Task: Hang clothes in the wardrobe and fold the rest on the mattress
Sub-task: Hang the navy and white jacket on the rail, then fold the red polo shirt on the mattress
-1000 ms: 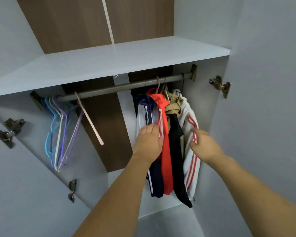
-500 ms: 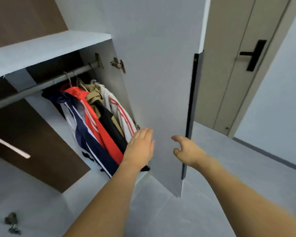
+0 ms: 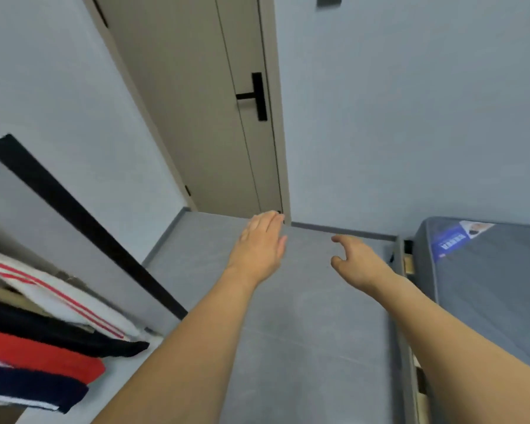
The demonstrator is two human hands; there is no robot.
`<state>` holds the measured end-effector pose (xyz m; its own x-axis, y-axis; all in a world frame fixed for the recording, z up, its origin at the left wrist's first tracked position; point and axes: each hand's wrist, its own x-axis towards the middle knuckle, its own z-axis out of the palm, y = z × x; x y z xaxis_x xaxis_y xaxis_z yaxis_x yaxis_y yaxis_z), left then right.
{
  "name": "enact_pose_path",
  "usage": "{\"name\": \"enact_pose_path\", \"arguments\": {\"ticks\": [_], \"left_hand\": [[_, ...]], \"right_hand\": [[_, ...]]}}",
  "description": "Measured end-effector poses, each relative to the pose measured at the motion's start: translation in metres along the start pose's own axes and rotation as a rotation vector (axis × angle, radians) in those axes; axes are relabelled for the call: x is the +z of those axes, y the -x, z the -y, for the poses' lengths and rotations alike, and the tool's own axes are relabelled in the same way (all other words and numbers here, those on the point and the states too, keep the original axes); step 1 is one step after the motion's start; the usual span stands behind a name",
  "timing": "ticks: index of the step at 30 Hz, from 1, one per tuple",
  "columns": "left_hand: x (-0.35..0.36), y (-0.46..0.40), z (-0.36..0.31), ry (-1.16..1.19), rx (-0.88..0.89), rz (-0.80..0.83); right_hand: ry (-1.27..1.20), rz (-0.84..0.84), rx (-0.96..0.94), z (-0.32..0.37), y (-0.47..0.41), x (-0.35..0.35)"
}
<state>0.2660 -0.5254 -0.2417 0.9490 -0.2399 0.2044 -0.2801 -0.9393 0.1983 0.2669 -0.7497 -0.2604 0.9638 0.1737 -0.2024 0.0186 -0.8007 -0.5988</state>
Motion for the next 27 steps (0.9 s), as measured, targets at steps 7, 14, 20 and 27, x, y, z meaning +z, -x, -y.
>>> {"name": "enact_pose_path", "arguments": {"ticks": [7,14,20,27], "left_hand": [[0.063,-0.143,-0.070,0.043,0.186,0.105],[0.140,-0.284,-0.227,0.142,0.440,0.245],[0.206,-0.376,-0.345,0.125,0.582,0.312],[0.271,-0.458,-0.454,0.108,0.719,0.415]], "right_hand": [[-0.106,-0.172,0.179,-0.111,-0.042,-0.078],[-0.191,-0.333,0.435,-0.253,-0.053,-0.162],[-0.267,-0.453,0.565,-0.377,-0.069,-0.222],[-0.349,-0.530,0.736,-0.485,-0.074,-0.275]]}}
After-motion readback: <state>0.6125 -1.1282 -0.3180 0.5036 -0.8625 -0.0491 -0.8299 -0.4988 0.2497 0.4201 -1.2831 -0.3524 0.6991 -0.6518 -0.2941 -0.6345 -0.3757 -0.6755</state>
